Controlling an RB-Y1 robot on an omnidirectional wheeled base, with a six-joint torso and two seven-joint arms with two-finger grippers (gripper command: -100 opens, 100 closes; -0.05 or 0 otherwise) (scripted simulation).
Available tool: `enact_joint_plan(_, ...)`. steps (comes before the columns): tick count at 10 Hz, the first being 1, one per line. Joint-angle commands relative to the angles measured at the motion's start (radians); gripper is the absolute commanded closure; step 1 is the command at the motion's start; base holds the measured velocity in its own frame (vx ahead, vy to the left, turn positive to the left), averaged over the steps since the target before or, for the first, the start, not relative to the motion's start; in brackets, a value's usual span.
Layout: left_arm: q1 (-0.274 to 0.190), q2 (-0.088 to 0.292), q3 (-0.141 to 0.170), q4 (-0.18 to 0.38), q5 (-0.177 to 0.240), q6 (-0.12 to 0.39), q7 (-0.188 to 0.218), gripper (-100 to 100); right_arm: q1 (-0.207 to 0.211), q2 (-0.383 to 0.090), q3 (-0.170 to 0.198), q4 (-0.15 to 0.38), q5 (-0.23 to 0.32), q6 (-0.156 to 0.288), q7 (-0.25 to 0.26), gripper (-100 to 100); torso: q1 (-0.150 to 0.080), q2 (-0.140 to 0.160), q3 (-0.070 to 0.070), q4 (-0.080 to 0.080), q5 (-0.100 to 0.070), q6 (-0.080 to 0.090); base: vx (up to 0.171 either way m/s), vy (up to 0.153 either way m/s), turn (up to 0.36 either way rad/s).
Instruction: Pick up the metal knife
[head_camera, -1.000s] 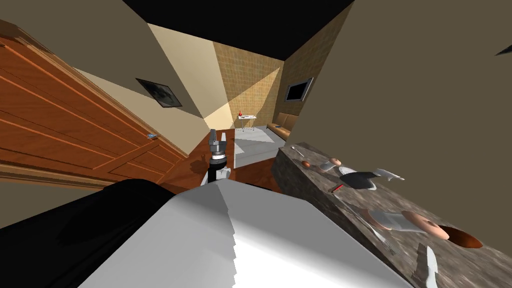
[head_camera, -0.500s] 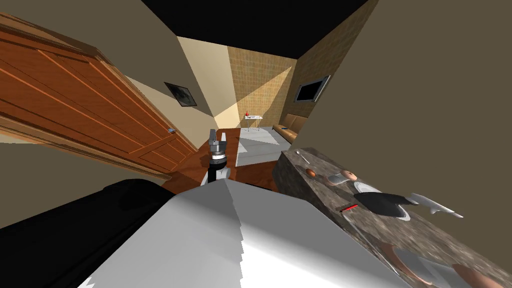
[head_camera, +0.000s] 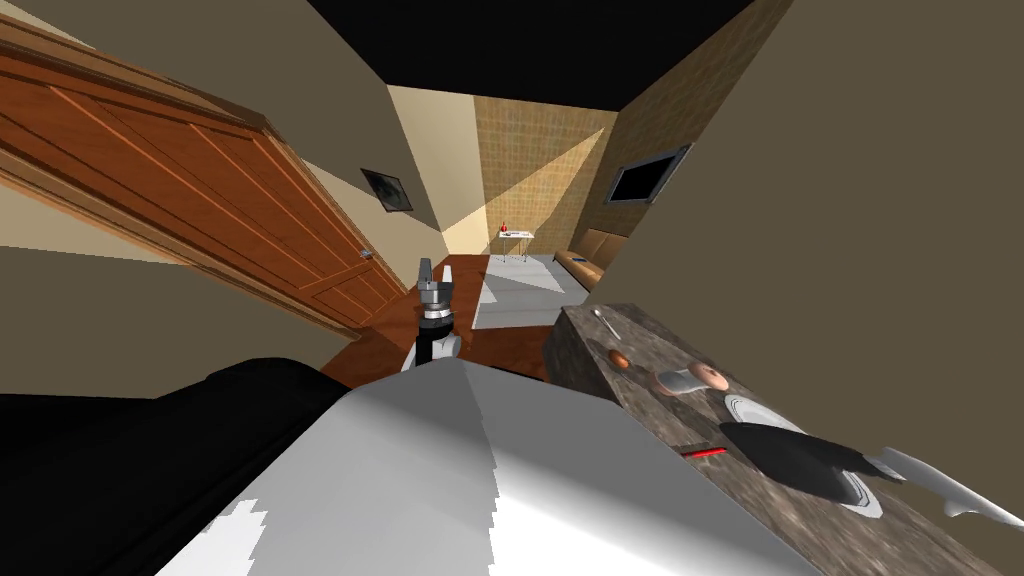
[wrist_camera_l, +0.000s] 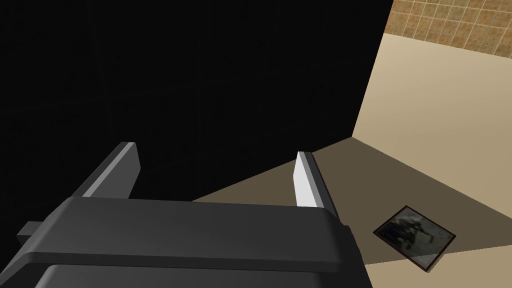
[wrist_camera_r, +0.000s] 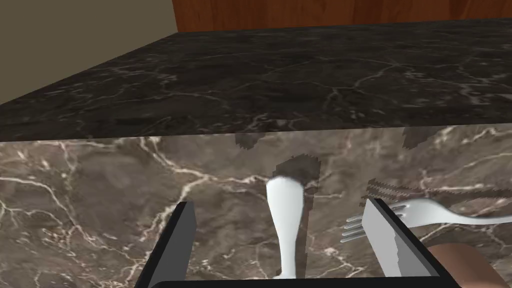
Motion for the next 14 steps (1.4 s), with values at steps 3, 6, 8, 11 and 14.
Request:
enact_joint_plan(3,0.000,0.000,0.000,0.000,0.000,0.000,0.000,0,0.013,-0.041,-0.029,0.004,-0.015,0.020,-0.004,-100,0.001,0.003,0.002,0.001,0.000,0.000,-0.020,-0.187,0.140)
enact_joint_plan(6,0.000,0.000,0.000,0.000,0.000,0.000,0.000,0,-0.025,-0.060,-0.018,-0.021,-0.045,0.066,-0.047,-100,0.016,0.005,0.003,0.001,0.004,0.000,-0.089,-0.005,0.184)
enact_joint_plan(8,0.000,0.000,0.000,0.000,0.000,0.000,0.000,0,-0.064,-0.076,-0.005,-0.046,-0.075,0.109,-0.090,-100,0.018,0.014,0.008,0.003,0.004,0.002,-0.222,0.019,0.206)
enact_joint_plan(11,0.000,0.000,0.000,0.000,0.000,0.000,0.000,0,-0.103,-0.092,0.009,-0.072,-0.105,0.153,-0.133,-100,0.018,0.014,0.008,0.004,0.004,0.002,-0.173,0.026,0.197)
enact_joint_plan(14,0.000,0.000,0.000,0.000,0.000,0.000,0.000,0,-0.095,-0.091,0.006,-0.066,-0.100,0.143,-0.127,100,0.017,0.005,0.003,0.002,0.004,0.002,-0.025,0.004,0.012)
